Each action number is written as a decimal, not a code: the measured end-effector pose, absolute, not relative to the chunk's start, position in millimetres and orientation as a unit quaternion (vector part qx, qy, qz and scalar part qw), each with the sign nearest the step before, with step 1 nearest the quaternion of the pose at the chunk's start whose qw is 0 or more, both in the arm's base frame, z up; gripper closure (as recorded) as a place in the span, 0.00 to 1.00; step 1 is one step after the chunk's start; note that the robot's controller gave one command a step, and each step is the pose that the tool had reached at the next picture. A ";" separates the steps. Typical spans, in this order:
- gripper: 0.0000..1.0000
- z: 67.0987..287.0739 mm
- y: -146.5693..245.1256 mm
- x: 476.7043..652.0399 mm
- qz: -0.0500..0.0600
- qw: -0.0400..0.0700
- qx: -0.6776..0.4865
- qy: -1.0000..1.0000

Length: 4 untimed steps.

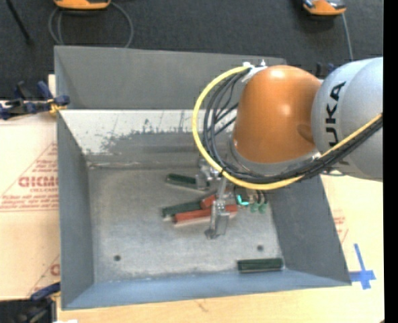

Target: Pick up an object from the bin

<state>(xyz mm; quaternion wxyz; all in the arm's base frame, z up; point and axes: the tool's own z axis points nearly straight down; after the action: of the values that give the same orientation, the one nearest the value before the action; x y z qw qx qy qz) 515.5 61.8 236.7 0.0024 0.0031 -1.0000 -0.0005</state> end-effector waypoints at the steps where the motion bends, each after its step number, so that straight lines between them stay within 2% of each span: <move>1: 0.00 68.1 14.9 577.0 0.001 -0.001 0.112 -0.994; 2: 0.00 102.4 8.6 570.8 -0.001 -0.004 0.094 -0.996; 3: 0.00 100.9 -4.3 574.8 -0.001 -0.004 0.023 -1.000; 4: 0.00 69.4 -4.5 572.2 -0.001 0.000 -0.027 -1.000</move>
Offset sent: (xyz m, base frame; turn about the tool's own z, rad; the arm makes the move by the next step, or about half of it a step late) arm 0.0609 -0.0449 -0.1667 -0.2206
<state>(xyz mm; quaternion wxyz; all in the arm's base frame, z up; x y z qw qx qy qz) 572.2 -4.5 69.4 -0.0003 -0.0272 -0.9996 -0.0011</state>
